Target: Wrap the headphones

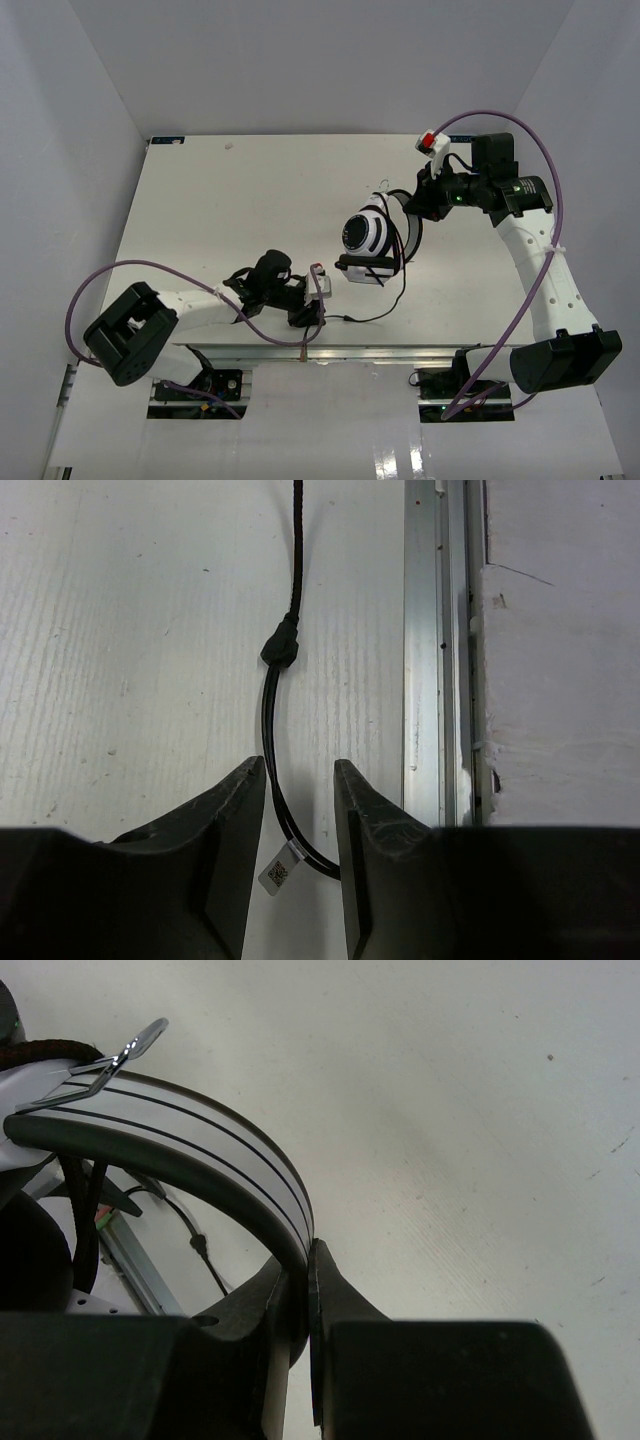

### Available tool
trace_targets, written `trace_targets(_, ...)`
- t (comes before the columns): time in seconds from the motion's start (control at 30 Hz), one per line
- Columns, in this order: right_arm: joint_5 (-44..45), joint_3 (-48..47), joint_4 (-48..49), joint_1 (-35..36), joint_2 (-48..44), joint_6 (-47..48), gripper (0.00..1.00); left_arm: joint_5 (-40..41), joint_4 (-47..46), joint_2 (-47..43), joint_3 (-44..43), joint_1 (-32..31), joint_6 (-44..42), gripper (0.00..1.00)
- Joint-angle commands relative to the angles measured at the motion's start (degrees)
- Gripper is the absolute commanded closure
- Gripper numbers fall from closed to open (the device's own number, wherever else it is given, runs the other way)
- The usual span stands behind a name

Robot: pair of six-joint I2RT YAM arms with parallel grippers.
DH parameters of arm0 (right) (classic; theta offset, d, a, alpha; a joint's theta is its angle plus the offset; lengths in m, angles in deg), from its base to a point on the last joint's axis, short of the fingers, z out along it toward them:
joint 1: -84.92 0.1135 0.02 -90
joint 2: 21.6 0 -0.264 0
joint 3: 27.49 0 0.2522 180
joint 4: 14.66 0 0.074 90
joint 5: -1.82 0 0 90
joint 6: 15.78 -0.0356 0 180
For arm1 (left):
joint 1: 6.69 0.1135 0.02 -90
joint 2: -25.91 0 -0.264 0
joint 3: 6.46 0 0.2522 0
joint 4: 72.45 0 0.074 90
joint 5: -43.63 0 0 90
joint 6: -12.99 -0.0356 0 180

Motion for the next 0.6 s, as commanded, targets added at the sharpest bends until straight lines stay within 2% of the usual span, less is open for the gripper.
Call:
trace_targets(0.0,-3.62,-3.6,1.47,0.09,-1.5,-2.63,0.92,3.12,1.5,2.91,-3.55,-1.22,0.61,0.55)
trace_targets(0.17,-3.69,-3.54,1.24,0.1,-2.3,-2.45,0.92,6.87,3.79,7.26,-6.26,-3.68,2.62,0.55)
trace_targets(0.23,-4.16,-3.77,1.18,0.05,-2.3,-2.45,0.92,9.11,4.61,9.58,-7.28,-5.06,3.72,0.57)
trace_targets(0.27,-4.4,-3.88,1.09,0.05,-2.33,-2.45,0.92,9.91,5.18,10.77,-7.98,-5.79,4.18,0.61)
trace_targets(0.33,-4.57,-4.06,0.91,0.11,-2.46,-2.39,0.92,11.56,6.18,12.95,-9.24,-7.07,4.74,0.77)
trace_targets(0.37,-4.54,-4.08,0.84,0.13,-2.48,-2.37,0.92,11.85,6.35,13.28,-9.59,-7.3,4.85,0.8)
trace_targets(0.43,-4.44,-4.12,0.67,0.05,-2.69,-2.16,0.92,13.11,6.4,13.75,-9.86,-8.0,5.27,0.97)
trace_targets(0.57,-4.22,-4.59,0.24,0.05,-3.0,-1.86,0.92,17.25,7.33,11.73,-10.01,-7.97,6.26,1.0)
